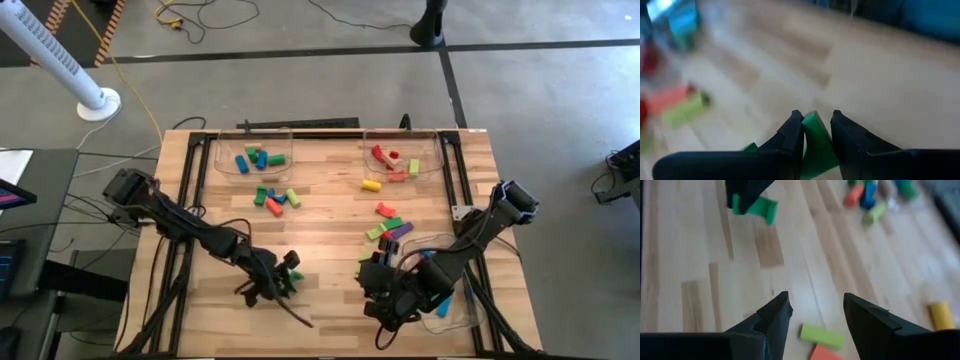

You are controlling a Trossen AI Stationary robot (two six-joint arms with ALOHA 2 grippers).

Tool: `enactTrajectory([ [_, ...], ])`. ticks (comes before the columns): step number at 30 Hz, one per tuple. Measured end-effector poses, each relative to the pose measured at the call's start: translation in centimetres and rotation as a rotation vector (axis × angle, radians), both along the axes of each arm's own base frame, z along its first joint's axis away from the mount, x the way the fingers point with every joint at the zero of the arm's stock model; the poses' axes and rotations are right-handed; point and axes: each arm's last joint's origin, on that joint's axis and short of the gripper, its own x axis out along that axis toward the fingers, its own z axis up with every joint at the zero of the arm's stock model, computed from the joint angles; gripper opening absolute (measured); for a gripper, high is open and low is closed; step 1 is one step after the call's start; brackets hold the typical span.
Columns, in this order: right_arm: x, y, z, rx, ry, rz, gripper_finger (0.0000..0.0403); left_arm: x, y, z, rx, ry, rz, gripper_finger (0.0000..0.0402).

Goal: Sort blocks by size
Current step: Put the green arch block into the top right transparent bin

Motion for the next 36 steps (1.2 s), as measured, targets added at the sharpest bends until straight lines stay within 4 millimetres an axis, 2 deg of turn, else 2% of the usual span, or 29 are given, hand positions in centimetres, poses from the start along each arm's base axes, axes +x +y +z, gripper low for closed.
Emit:
enactTrajectory([
  [6,0.9,1.6,0.5,-0.117,-0.172,0.116,0.0214,-1.0,-0.3,4.4,-0.17,-0.179,-0.215,0.0075],
  [12,2.9,2.1,-0.2,-0.176,-0.338,0.248,0.0214,-1.9,-0.5,7.2,-0.295,-0.33,-0.42,0.0075],
  [16,3.9,1.8,-0.5,-0.194,-0.443,0.338,0.0214,-1.9,-0.7,7.7,-0.33,-0.37,-0.487,0.0075],
  [21,5.2,1.2,-1.0,-0.13,-0.542,0.499,0.0216,-1.8,-0.7,7.7,-0.333,-0.396,-0.504,0.0075],
  [29,7.7,1.4,-3.1,-0.224,-0.608,0.534,0.0265,-1.8,-0.7,8.1,-0.337,-0.433,-0.509,0.0075],
  [36,9.2,2.0,-3.2,-0.309,-0.649,0.579,0.0271,-1.8,-0.7,8.1,-0.343,-0.425,-0.506,0.0075],
])
